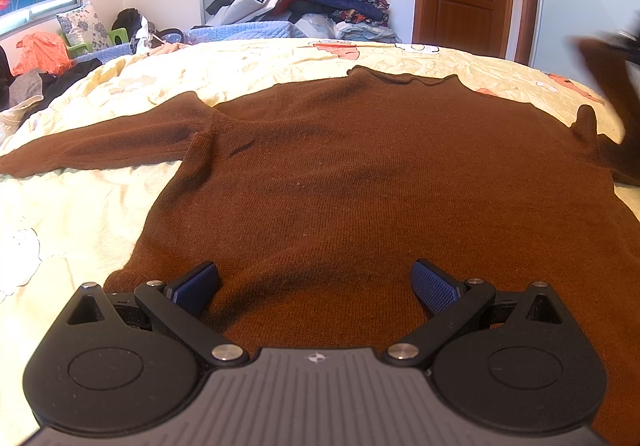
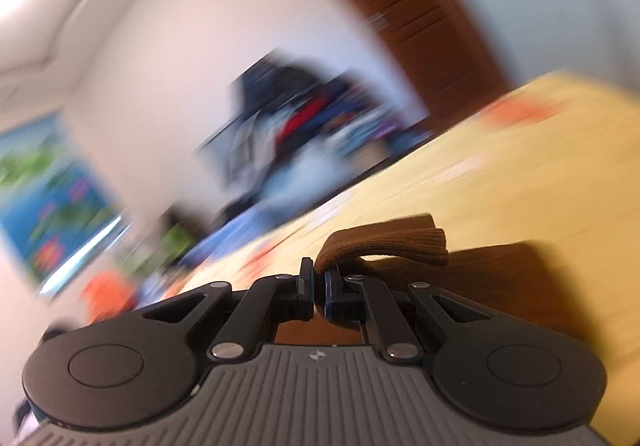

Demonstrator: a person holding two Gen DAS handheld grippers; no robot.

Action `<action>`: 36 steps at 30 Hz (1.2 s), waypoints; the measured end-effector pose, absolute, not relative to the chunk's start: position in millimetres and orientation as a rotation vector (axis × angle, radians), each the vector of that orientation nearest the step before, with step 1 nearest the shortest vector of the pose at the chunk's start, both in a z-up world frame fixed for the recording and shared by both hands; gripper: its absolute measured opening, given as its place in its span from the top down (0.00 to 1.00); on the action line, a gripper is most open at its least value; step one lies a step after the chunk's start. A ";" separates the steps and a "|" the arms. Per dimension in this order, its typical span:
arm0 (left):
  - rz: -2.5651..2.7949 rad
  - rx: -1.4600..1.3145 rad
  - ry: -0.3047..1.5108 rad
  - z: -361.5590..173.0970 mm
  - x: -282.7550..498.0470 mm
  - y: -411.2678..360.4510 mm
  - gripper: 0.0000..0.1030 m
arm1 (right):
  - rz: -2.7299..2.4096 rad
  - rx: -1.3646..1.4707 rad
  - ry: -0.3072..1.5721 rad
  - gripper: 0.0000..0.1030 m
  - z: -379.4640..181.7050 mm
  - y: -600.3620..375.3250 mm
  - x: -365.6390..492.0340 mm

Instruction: Fold small clothes

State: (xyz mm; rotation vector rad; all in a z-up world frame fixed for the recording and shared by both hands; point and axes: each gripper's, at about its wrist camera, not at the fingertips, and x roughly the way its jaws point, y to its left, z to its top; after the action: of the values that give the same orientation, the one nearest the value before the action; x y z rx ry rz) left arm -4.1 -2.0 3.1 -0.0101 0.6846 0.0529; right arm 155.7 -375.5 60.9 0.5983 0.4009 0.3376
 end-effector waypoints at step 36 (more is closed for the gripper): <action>-0.165 0.135 0.754 34.4 155.2 -97.3 0.75 | 0.343 0.580 0.559 0.17 -36.9 -306.9 58.6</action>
State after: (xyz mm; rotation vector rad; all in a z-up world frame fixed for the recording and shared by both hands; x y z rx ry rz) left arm 155.2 -97.4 34.4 0.1348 0.7543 -0.1650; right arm 58.6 -306.9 -36.9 0.5802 0.5589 0.3429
